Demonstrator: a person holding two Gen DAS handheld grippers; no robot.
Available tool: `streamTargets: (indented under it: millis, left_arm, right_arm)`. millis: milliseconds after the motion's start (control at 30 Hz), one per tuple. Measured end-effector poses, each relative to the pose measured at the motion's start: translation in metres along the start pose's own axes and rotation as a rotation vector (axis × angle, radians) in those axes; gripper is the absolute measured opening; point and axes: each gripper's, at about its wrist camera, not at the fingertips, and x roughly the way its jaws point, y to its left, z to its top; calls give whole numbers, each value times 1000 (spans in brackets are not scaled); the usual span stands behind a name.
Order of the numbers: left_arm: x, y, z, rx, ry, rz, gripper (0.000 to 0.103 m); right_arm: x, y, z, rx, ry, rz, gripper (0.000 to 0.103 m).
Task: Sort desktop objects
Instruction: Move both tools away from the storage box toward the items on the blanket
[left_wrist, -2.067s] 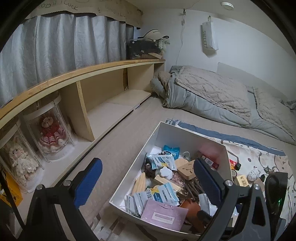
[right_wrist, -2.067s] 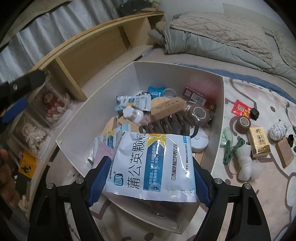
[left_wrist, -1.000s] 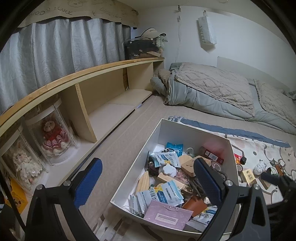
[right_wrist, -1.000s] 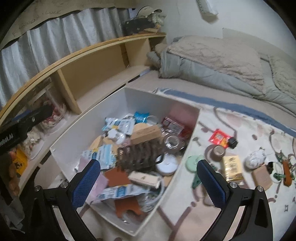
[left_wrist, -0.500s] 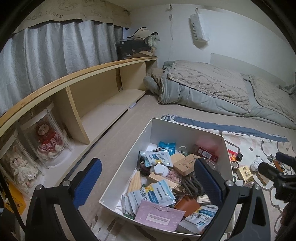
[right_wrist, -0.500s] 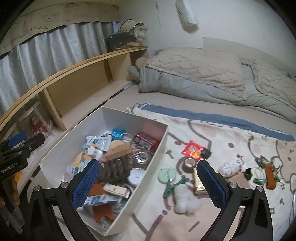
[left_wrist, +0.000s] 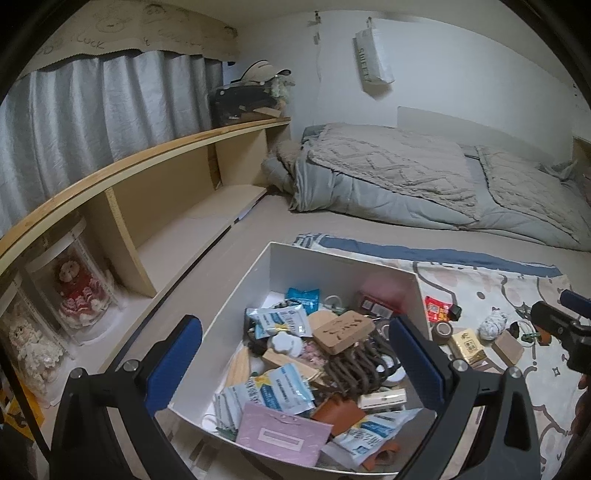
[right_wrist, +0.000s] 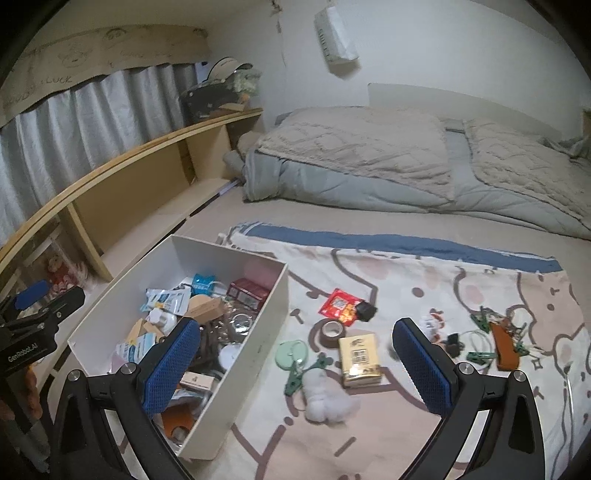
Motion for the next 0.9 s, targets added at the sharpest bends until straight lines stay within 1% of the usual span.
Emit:
streamTargets:
  millis: [300, 567, 900]
  left_arm:
    - [-3, -27, 7, 0, -16, -28, 103]
    - [-3, -48, 14, -25, -24, -65, 103]
    - [2, -86, 18, 5, -31, -99, 103]
  right_arm:
    - [-18, -36, -2, 36, -16, -53, 103]
    - [-36, -69, -1, 51, -46, -92, 103]
    - [-44, -106, -7, 48, -58, -149, 103]
